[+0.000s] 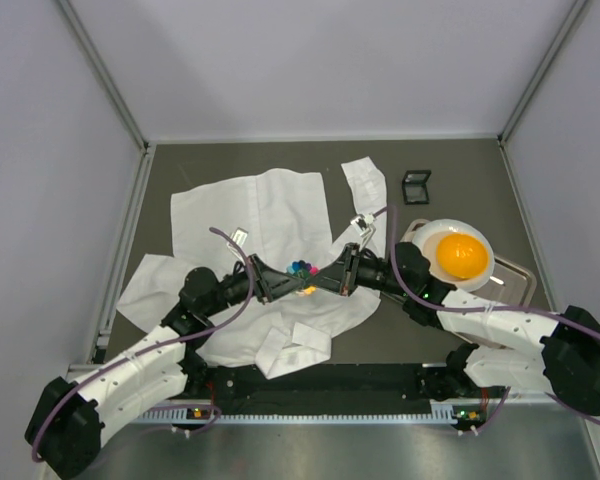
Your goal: Remove the brooch from the garment
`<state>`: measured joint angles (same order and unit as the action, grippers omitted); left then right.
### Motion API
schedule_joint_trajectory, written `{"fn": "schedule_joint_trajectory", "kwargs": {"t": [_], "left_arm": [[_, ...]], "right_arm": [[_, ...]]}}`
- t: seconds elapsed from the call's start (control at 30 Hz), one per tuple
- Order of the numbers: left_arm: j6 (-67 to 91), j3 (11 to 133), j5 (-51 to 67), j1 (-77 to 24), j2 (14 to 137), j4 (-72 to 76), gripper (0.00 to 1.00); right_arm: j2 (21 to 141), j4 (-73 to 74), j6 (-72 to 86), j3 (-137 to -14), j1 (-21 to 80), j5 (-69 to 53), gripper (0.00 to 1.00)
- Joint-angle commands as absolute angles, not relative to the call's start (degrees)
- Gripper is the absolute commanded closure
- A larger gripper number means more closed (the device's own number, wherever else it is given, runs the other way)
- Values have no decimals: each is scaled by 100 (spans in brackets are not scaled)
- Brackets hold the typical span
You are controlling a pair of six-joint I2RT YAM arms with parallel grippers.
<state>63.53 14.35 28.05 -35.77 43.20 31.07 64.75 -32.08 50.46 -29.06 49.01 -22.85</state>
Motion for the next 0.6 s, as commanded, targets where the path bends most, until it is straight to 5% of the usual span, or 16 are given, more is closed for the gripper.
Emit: {"fn": "schedule_joint_trajectory", "kwargs": {"t": [0.0,0.57], "left_arm": [[6161,1617,3111,-3595,4430,3349,73],[6038,1758,3366,-3595,4526,3296,67]], "right_arm": [[6460,-3533,4913,-3217,4957,-2461,100],[6539,-3542,4843,-3261,5010,-2610,100]]}}
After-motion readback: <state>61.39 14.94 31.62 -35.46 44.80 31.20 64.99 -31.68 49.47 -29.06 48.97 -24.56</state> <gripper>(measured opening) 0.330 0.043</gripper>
